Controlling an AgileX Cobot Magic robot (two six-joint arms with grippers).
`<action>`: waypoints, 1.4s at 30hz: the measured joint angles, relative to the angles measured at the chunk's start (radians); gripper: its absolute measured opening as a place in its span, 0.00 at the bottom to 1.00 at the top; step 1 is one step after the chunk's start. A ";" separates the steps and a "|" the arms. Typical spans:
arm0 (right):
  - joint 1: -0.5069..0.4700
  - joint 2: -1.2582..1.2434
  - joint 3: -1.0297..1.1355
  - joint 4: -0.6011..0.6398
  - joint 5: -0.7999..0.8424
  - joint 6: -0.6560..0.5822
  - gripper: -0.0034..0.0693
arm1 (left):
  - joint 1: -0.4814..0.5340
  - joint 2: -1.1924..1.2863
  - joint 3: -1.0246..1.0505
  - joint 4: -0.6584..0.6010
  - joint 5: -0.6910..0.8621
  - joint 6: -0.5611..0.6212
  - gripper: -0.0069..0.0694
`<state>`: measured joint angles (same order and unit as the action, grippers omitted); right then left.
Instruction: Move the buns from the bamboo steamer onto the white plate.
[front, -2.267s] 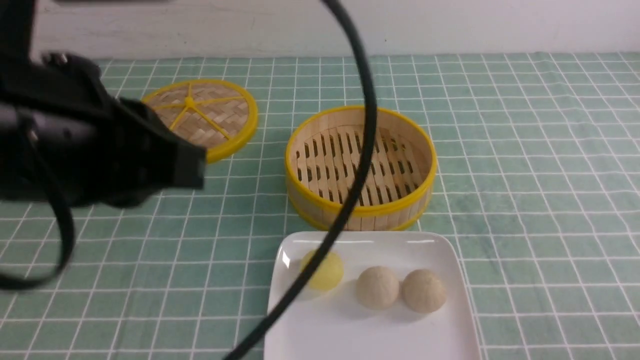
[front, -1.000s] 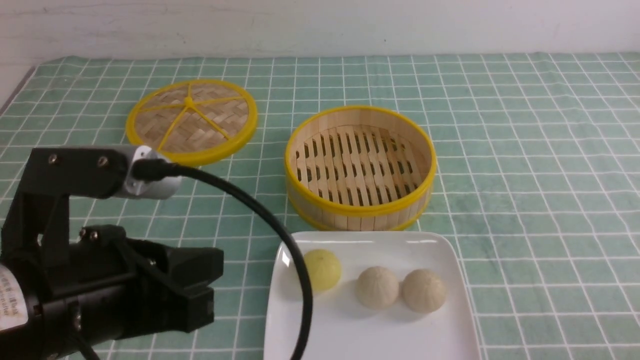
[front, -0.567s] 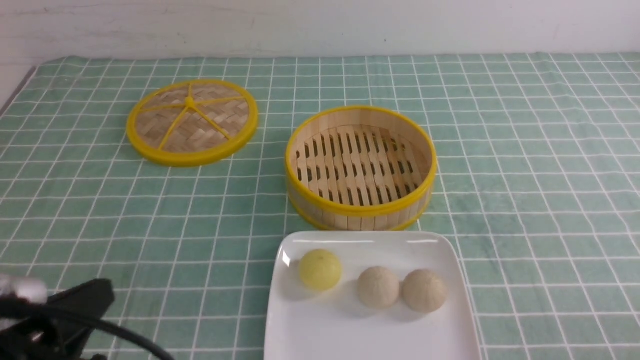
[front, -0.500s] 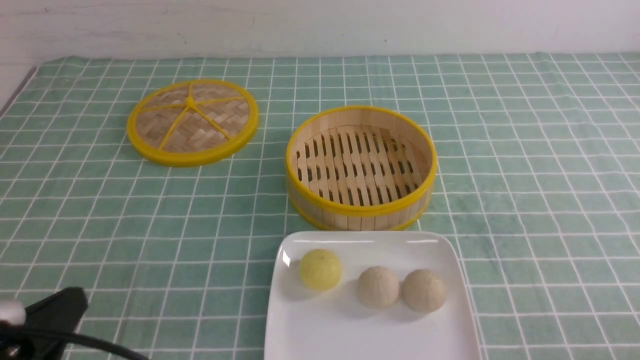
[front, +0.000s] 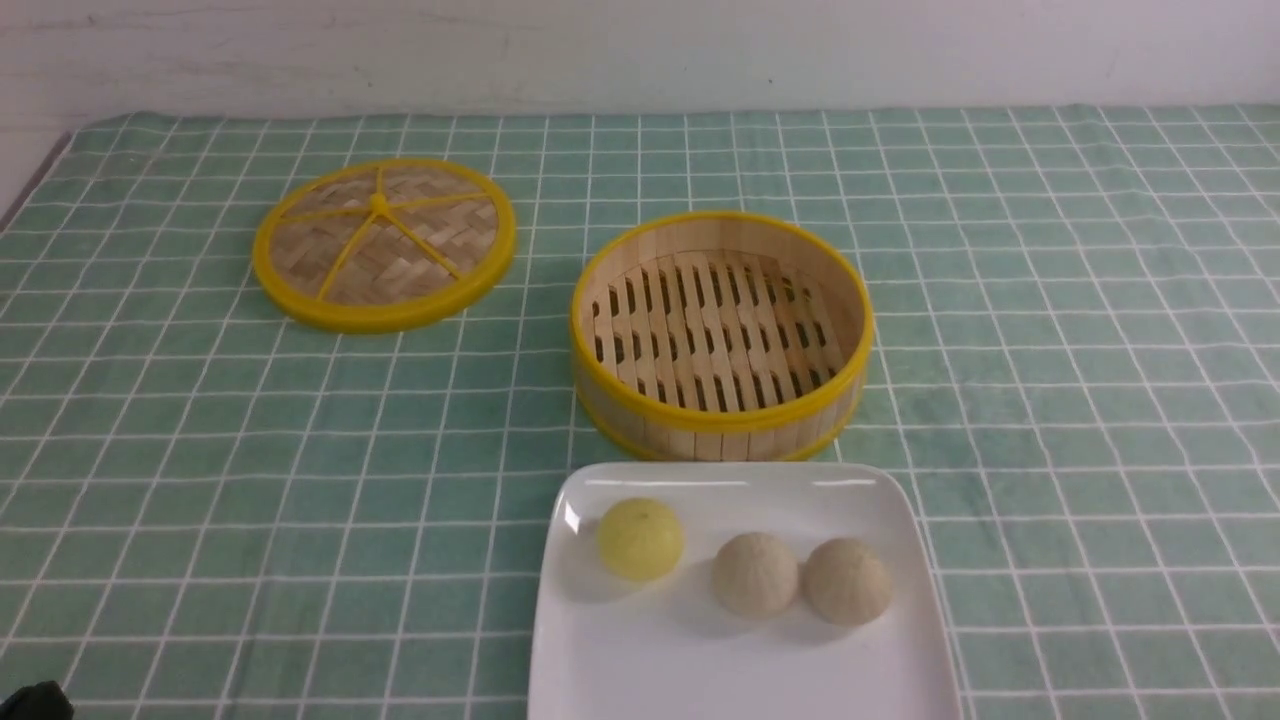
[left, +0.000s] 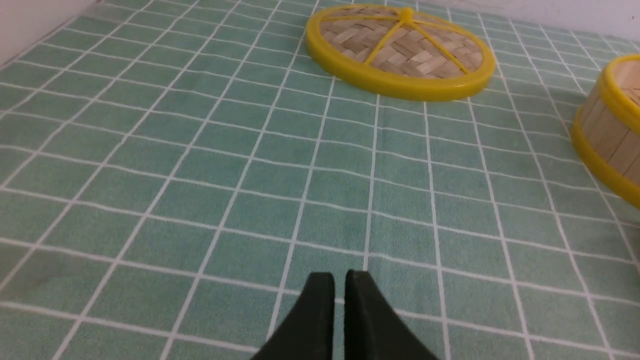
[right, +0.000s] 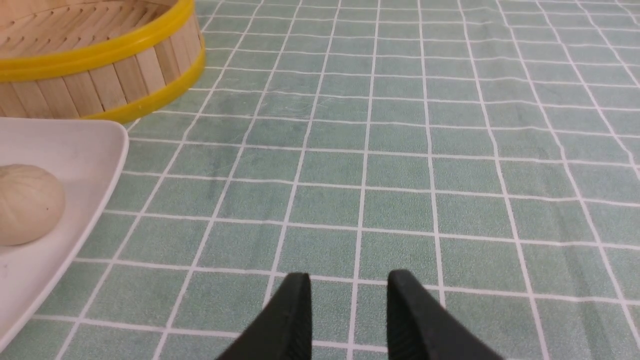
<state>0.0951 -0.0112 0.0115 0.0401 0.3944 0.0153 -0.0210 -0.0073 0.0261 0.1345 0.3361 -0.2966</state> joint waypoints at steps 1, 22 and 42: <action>0.000 0.000 0.000 0.000 0.000 0.000 0.38 | 0.000 -0.002 0.000 0.002 0.023 -0.003 0.17; 0.000 0.000 0.000 0.000 0.000 0.000 0.38 | 0.000 -0.005 0.000 0.008 0.031 -0.006 0.19; 0.000 0.000 0.000 0.000 0.000 0.000 0.38 | 0.000 -0.005 0.000 0.013 0.032 -0.006 0.20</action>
<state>0.0951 -0.0112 0.0115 0.0401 0.3944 0.0153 -0.0207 -0.0118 0.0261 0.1471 0.3677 -0.3027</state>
